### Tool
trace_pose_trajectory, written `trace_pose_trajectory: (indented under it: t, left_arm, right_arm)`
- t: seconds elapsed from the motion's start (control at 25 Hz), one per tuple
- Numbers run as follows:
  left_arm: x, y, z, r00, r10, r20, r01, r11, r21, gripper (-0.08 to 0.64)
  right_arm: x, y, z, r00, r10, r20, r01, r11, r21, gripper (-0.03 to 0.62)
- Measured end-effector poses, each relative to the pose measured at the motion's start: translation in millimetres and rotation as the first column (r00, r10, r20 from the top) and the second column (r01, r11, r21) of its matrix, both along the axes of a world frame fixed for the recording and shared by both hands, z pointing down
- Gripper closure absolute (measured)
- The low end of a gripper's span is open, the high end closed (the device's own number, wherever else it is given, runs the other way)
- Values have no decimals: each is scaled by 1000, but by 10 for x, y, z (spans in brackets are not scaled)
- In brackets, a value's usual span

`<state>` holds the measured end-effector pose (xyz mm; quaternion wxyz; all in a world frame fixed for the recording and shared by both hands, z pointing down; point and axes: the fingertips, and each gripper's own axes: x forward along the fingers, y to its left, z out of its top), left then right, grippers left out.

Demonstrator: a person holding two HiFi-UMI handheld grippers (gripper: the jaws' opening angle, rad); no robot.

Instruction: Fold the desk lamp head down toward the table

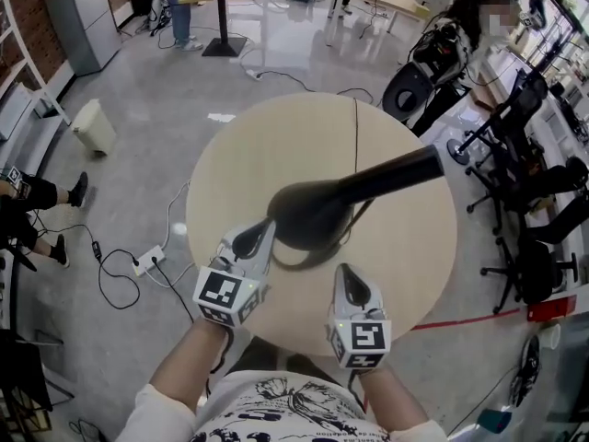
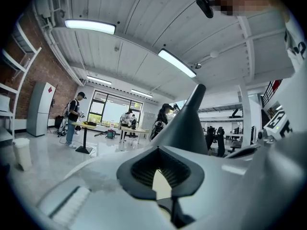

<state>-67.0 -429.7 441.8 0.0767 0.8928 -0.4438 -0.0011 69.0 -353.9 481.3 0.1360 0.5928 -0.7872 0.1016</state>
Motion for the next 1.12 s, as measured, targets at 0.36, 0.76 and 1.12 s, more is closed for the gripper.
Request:
trace_pose_trajectory:
  t: [0.36,0.76,1.12]
  left_arm:
    - [19,0,45,994,15,-109,-18,999,-27,561]
    - [-80,202,-399,997,-45,-68,49,997,64,555]
    - [330,930,-117,996,-70,-53,68,997,-32,555]
  right_arm:
    - [129,95,87,999,37,4,-37,999,-28,583]
    - [249,128,-68,999,36,37,-37,998,47,583]
    - [387,280,-315,997,-30,76,20,992,128,583]
